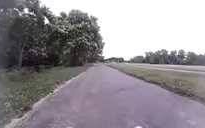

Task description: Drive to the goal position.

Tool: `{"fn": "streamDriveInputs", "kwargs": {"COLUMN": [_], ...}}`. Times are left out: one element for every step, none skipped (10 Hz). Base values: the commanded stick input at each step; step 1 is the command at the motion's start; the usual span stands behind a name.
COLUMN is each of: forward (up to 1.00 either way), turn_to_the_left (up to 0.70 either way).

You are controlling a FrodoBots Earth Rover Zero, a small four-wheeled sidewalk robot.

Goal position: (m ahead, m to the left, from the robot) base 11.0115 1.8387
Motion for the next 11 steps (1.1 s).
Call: {"fn": "streamDriveInputs", "kwargs": {"forward": [0.70, 0.70, 0.70, 0.70, 0.70, 0.70, 0.70, 0.70, 0.70, 0.70, 0.70], "turn_to_the_left": [-0.01, -0.01, -0.01, -0.01, -0.01, -0.01, -0.01, -0.01, -0.01, -0.01, -0.01]}}
